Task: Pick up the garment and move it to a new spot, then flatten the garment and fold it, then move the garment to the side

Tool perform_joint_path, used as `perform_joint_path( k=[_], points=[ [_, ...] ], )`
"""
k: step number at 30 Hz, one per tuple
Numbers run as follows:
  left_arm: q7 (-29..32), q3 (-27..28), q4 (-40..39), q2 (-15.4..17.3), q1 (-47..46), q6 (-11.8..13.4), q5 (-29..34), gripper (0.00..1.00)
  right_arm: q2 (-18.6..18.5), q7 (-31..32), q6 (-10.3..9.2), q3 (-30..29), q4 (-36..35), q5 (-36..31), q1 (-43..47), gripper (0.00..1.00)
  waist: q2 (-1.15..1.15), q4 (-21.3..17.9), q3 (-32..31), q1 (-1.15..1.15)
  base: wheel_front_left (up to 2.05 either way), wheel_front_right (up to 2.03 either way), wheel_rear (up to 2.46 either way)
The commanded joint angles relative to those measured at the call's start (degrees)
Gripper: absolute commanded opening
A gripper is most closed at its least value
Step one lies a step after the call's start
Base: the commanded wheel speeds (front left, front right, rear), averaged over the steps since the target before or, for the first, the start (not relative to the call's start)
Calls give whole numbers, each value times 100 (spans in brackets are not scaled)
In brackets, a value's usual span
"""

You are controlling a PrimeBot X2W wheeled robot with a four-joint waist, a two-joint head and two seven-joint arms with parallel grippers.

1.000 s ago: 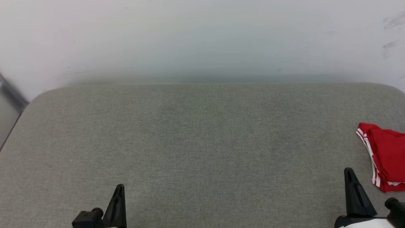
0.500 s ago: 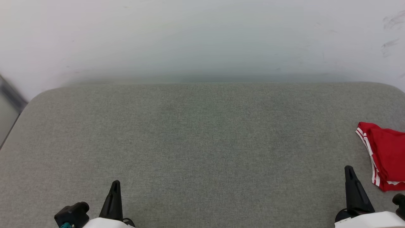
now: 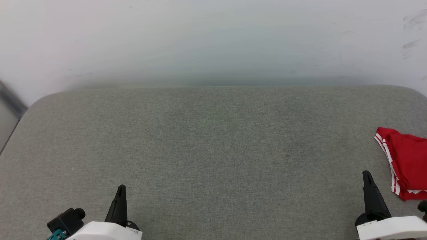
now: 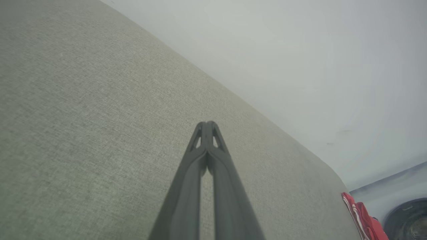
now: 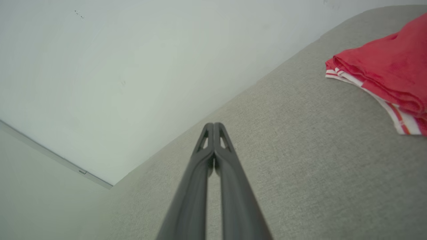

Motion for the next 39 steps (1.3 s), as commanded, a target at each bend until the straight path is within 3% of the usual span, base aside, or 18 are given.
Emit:
perform_joint_path(
  k=[1,39],
  points=[
    [43,43,-47,30,-146,-33,-176,0,-2,45,-1,-7,-39,173,-176,0,0,-1,1,0,0,0,0],
    [683,285,238,34,-581,-265,-2764,0,16,687,-1,-31,344,2622,-598,0,0,-48,45,0,0,0,0]
  ],
)
